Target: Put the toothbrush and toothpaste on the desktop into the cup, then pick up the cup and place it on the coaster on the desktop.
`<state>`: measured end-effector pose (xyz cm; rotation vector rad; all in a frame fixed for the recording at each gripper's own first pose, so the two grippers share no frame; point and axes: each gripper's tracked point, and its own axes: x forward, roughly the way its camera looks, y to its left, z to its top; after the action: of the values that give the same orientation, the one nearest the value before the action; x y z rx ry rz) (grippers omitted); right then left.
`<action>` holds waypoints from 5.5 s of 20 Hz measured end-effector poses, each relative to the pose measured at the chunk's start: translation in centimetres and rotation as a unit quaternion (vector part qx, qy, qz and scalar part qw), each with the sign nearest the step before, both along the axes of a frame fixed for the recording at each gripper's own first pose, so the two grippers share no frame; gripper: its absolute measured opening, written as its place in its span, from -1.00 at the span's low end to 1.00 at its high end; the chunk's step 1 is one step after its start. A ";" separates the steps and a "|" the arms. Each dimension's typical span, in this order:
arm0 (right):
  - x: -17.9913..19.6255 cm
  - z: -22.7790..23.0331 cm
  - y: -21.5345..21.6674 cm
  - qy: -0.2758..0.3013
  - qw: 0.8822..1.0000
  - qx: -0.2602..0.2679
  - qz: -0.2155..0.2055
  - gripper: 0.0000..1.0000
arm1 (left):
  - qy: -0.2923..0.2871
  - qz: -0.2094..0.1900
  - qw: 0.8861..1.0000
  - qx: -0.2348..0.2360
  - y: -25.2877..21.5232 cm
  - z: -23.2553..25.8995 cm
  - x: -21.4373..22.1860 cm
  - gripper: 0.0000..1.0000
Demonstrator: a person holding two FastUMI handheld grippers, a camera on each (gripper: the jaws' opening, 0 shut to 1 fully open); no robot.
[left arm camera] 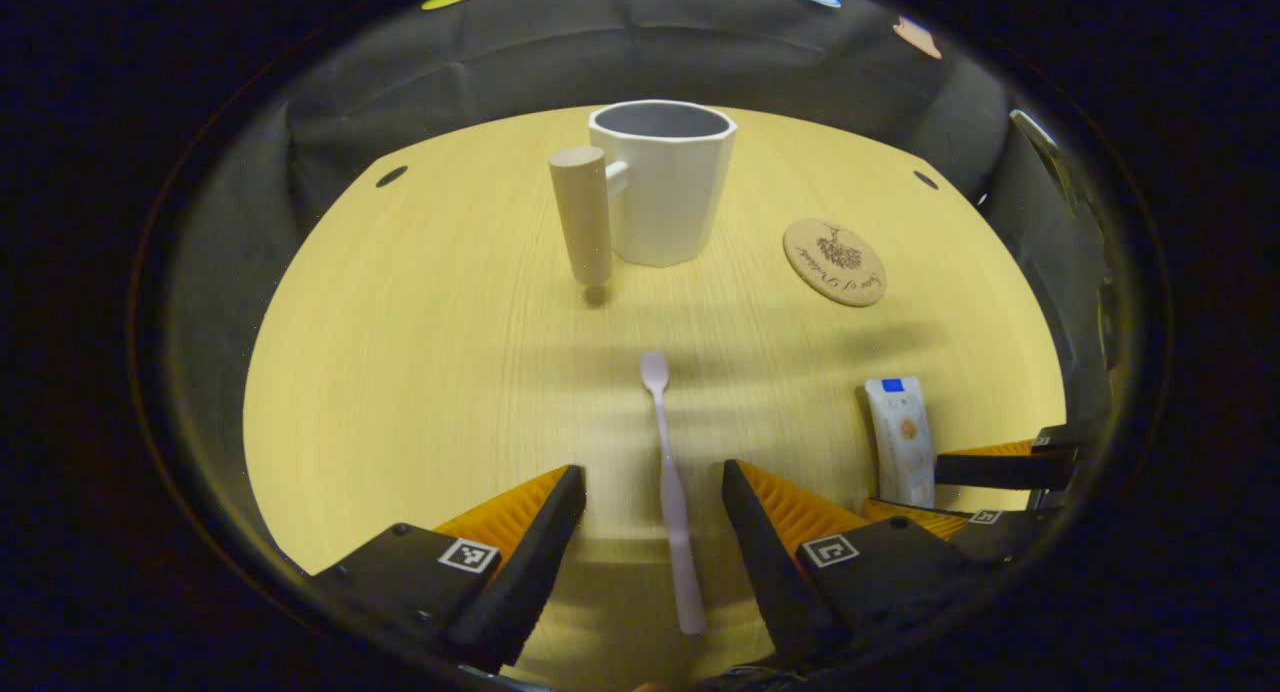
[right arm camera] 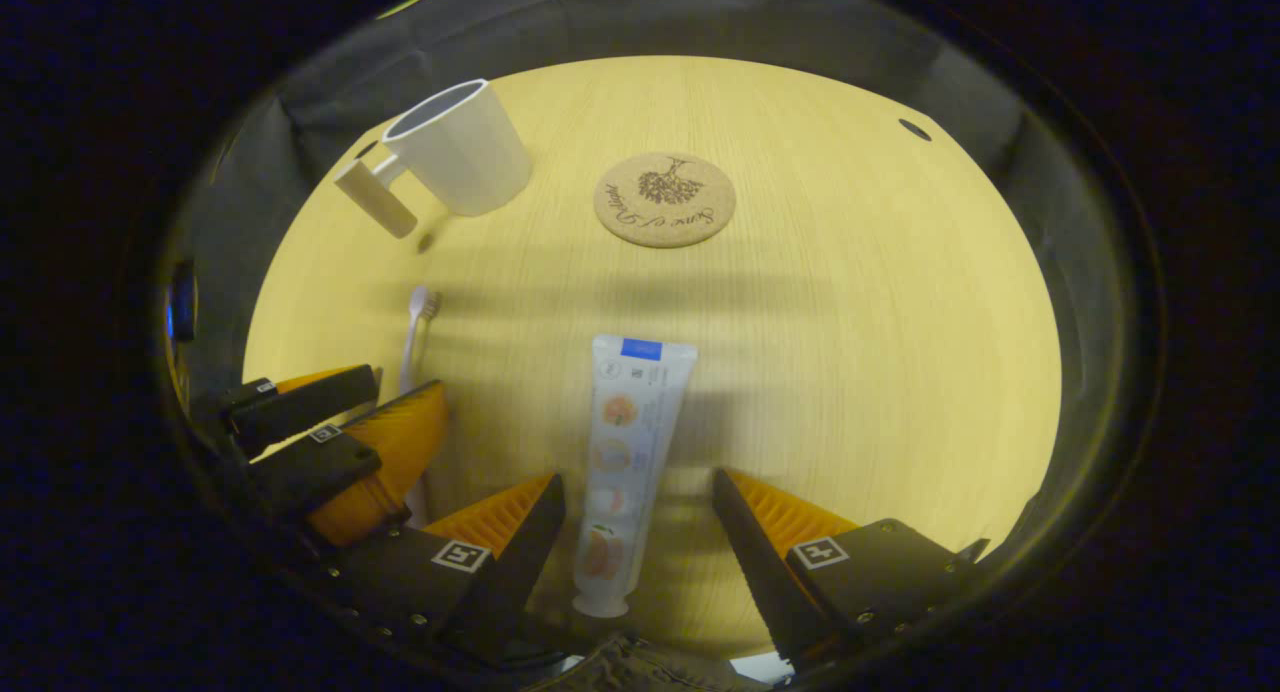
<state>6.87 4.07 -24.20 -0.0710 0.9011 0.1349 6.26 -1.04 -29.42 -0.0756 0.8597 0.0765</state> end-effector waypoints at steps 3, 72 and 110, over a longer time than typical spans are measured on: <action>0.0 -0.1 -0.4 0.009 1.000 -0.010 -0.004 0.75 | 0.003 -0.004 1.000 0.003 0.0 0.0 0.1 1.00; -0.4 7.0 -3.3 -0.073 0.987 0.126 -0.073 -0.87 | -0.348 -0.093 0.931 -0.049 2.4 27.2 22.6 -0.88; 16.6 23.3 13.3 -0.222 0.946 0.235 -0.017 -0.87 | -0.260 -0.018 0.965 -0.009 16.6 17.1 10.7 -0.24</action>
<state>23.50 17.34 -0.89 0.3483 0.4009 0.2860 17.00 15.51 -12.34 -0.0923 0.3368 0.0116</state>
